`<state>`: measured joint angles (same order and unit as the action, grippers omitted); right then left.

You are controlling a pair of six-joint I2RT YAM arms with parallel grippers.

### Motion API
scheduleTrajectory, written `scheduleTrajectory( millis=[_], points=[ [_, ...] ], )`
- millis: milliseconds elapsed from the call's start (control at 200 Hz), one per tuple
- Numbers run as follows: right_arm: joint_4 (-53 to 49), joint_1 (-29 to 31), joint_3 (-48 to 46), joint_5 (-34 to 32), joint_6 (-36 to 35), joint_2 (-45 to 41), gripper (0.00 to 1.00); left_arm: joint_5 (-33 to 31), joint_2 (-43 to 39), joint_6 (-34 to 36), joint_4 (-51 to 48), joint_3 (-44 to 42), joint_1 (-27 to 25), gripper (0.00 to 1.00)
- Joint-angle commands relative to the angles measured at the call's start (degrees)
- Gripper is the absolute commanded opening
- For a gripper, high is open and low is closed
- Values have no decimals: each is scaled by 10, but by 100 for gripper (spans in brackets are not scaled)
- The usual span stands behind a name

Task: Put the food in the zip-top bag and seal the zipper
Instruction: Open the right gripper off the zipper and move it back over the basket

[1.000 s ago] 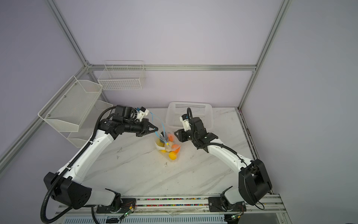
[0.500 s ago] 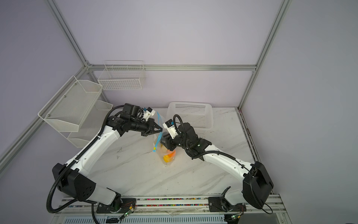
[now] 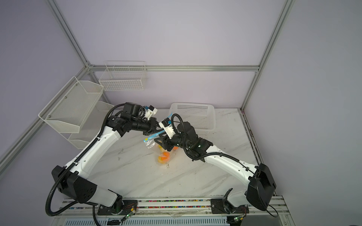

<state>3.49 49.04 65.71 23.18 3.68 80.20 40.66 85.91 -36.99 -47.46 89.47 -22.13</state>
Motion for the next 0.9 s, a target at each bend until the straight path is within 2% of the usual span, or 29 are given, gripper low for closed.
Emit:
scheduleTrajectory(
  millis=[0, 165, 270, 450, 595, 695, 750, 805, 895],
  points=[
    [-7, 3, 20, -3, -30, -12, 45, 10, -8, 23, 1, 14, 6, 0],
    [-4, -4, 31, -23, -138, -88, 51, 13, -7, 34, -3, 13, 13, 0],
    [-4, -46, 80, 4, -152, -75, 51, 16, -5, 39, -5, 11, 18, 0],
    [-7, -190, 154, 153, -131, -6, 51, 21, -1, 46, -6, 12, 23, 0],
    [-9, -304, 197, 387, -148, 85, 50, 27, 5, 51, -6, 14, 25, 0],
    [-17, -339, 226, 522, -187, 148, 41, 33, 11, 61, -7, 19, 26, 0],
    [-19, -351, 220, 556, -252, 160, 38, 33, 17, 69, -10, 24, 26, 0],
    [-16, -362, 206, 562, -322, 161, 37, 31, 22, 76, -16, 29, 28, 0],
    [-18, -374, 218, 558, -366, 183, 38, 28, 29, 86, -28, 39, 28, 0]
  ],
)
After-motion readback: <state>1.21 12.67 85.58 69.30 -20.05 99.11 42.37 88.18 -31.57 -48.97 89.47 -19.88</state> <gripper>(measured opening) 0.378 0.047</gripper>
